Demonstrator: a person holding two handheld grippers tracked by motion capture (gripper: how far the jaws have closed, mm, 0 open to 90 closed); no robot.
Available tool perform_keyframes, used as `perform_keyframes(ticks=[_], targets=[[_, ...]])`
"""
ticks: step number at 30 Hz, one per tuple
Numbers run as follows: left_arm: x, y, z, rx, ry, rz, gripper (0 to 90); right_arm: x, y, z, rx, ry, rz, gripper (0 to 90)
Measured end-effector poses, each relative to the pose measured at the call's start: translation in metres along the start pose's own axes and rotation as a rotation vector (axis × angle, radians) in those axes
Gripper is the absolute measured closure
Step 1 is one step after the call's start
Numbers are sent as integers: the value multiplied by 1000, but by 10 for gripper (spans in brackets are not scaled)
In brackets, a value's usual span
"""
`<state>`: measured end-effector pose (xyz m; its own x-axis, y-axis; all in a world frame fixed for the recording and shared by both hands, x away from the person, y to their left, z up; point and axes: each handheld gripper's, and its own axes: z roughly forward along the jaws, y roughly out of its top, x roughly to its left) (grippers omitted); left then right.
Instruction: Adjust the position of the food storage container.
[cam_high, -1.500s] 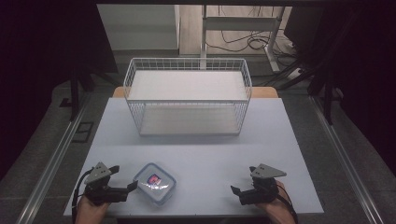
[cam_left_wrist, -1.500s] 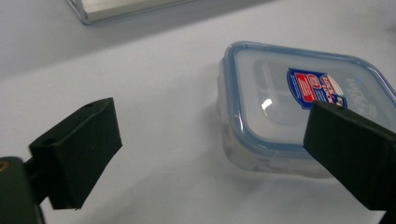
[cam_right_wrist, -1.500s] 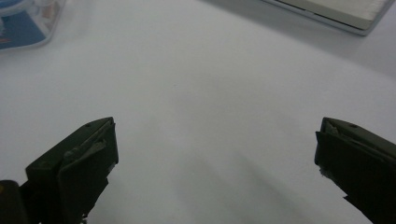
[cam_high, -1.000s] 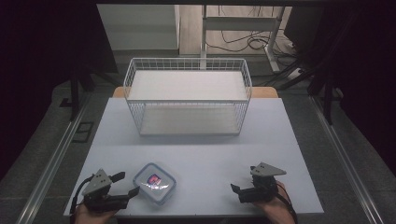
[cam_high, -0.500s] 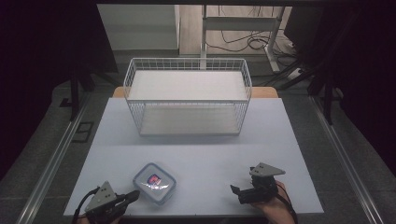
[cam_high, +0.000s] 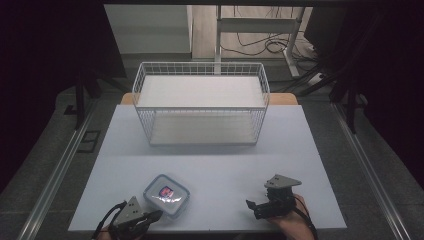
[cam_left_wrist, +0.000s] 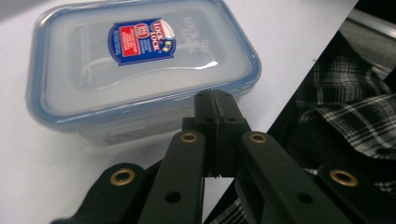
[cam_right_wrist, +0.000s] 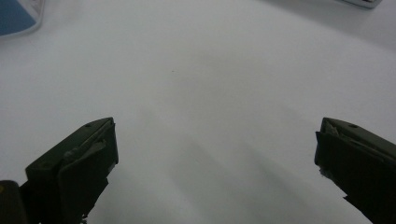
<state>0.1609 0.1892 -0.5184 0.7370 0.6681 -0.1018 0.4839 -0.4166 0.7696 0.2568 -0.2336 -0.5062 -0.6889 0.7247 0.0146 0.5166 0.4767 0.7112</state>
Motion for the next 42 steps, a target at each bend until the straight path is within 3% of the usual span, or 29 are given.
perform_keyframes(ticks=[4, 8, 11, 22, 25, 27, 28, 29, 30, 31, 33, 35, 36, 37, 39, 41, 42], targets=[[2, 4, 6, -10, -21, -4, 900, 1, 1, 1, -3, 4, 2, 0], [6, 13, 14, -13, -11, 15, 900, 2, 4, 0, -21, 7, 6, 0], [11, 18, 22, -27, -39, 5, 900, 1, 5, 1, -25, 9, 14, 7], [21, 25, 33, -29, -17, -1, 900, -4, 7, 3, -27, -3, 28, 41], [25, 29, 27, -61, 6, 0, 900, -5, 7, 3, -30, -5, 37, 56], [38, 31, 15, -104, 62, -26, 900, -5, 8, 3, -38, 3, 45, 74], [38, 31, 15, -104, 62, -26, 900, -5, 9, 3, -41, 3, 44, 81], [52, 31, 7, -131, 104, -58, 900, -5, 9, 3, -44, 6, 43, 91], [52, 31, 7, -131, 104, -58, 900, -5, 9, 3, -47, 12, 44, 99], [67, 27, 1, -144, 152, -93, 900, -5, 10, 3, -50, 15, 49, 108], [73, 25, -1, -145, 169, -111, 900, -6, 10, 3, -60, 18, 55, 117], [86, 19, 2, -112, 192, -153, 900, -7, 12, 1, -78, 22, 62, 135], [86, 19, 2, -112, 192, -153, 900, -7, 12, 1, -78, 22, 62, 135], [88, 16, 9, -72, 188, -162, 900, -7, 12, 2, -79, 23, 64, 138], [87, 16, 13, -52, 180, -159, 900, -7, 12, 2, -75, 21, 63, 141], [81, 19, 20, -19, 174, -130, 900, -7, 12, 2, -65, 18, 58, 152], [78, 20, 21, -11, 193, -118, 900, -6, 13, 2, -70, 18, 56, 163]])
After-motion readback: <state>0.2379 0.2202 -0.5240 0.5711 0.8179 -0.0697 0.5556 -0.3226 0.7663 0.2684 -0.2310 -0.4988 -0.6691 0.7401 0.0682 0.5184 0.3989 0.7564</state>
